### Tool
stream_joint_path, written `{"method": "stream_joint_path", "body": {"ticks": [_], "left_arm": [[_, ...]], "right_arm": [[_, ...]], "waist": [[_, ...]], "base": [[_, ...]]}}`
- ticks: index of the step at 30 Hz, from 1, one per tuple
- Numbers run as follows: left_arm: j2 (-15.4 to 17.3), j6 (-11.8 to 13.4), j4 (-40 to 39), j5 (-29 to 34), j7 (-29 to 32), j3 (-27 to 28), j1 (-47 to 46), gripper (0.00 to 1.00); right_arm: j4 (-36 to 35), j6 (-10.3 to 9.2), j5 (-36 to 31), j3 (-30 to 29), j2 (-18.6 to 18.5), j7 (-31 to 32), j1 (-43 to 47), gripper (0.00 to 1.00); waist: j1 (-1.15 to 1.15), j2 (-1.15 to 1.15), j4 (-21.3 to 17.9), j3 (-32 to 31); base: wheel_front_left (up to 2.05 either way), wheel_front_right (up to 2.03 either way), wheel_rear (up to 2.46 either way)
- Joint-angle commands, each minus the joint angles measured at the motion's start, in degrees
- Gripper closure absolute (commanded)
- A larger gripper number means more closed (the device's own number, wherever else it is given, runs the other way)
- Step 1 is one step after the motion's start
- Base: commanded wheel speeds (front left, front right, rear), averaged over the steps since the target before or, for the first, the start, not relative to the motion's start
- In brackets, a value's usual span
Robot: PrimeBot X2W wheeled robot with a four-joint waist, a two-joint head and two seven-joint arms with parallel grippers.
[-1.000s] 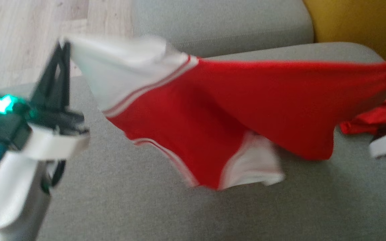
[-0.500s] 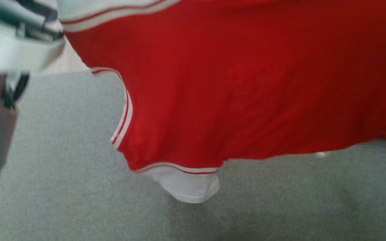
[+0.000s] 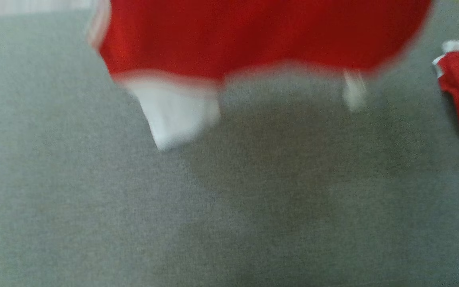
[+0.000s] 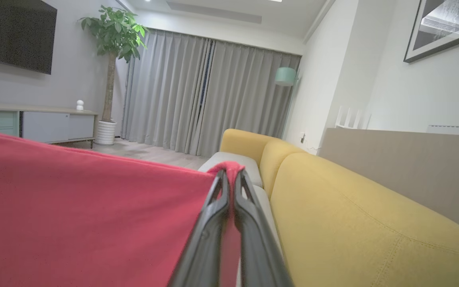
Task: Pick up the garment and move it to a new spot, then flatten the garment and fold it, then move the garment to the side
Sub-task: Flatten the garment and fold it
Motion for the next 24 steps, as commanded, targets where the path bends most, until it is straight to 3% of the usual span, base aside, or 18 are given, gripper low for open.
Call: {"method": "stream_joint_path", "body": {"ticks": [1,5,11,17,24], "left_arm": [[0.66,1.35,0.83,1.31,-2.07,2.06,-7.70,1.00],[-1.38,1.83,2.62,2.01,-3.28,2.96,-13.36,1.00],[-1.80,0.96,-1.72,2.47,-3.35,3.66,-10.07,1.00],[-1.29,0.45,-7.68,1.82,-3.36,5.39,5.02,1.00],[-0.20,0.72,-16.69,1.93,-3.36,8.25,27.64,1.00]], "right_arm": [[1.83,-0.05,-1.31,0.30,0.59,-4.39,-5.99,1.00],[7.92,-0.05,-2.96,0.42,1.15,-9.98,-11.96,1.00],[13.90,-0.05,-2.43,3.52,0.88,-13.08,-12.81,1.00],[19.71,-0.05,0.81,6.20,-0.05,-16.47,-7.16,1.00],[21.50,-0.05,5.84,7.89,-1.45,-18.56,6.09,1.00]], "waist": [[-0.03,0.00,0.25,5.28],[-0.03,0.00,0.73,8.32],[-0.03,0.00,1.64,11.26],[-0.03,0.00,2.79,10.91],[-0.03,0.00,3.15,4.53]], "base": [[0.00,0.00,0.00],[0.00,0.00,0.00],[0.00,0.00,0.00],[0.00,0.00,0.00],[0.00,0.00,0.00]]}}
